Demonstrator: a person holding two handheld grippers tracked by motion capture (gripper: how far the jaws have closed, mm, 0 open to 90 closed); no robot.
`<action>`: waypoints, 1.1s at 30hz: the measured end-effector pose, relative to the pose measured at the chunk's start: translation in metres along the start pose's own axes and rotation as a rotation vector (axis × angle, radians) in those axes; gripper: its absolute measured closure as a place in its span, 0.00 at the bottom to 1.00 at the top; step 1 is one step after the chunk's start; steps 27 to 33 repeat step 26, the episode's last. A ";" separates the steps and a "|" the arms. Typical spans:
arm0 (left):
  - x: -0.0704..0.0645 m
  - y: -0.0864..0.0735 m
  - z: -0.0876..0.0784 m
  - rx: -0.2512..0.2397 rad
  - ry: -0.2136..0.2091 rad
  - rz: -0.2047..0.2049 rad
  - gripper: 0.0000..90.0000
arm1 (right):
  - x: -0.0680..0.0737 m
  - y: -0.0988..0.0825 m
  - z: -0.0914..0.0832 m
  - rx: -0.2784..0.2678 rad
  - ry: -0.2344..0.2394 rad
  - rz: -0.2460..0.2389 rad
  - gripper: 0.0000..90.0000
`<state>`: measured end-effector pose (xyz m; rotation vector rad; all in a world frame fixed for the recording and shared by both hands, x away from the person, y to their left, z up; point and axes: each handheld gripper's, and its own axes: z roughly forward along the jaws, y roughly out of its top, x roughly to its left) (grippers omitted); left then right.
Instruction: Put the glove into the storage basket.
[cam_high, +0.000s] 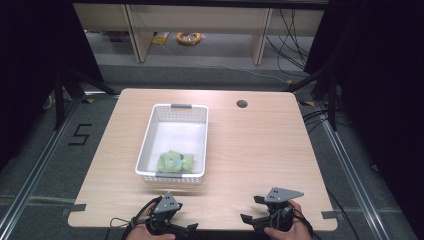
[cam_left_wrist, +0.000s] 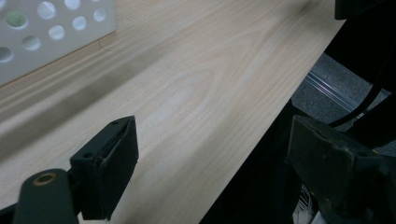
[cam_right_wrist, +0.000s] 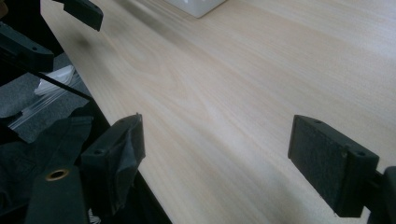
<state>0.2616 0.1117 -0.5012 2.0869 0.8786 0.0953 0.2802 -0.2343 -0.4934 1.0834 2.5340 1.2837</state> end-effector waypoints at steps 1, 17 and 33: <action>-0.001 -0.001 0.001 -0.010 -0.001 0.001 0.18 | 0.001 -0.001 -0.001 0.014 0.006 0.015 0.21; -0.002 -0.005 -0.001 -0.005 0.003 0.007 0.18 | 0.006 -0.008 0.004 0.030 0.001 -0.054 0.19; 0.000 -0.005 0.001 -0.016 0.000 -0.007 0.18 | 0.005 -0.008 0.004 0.034 -0.004 -0.059 0.19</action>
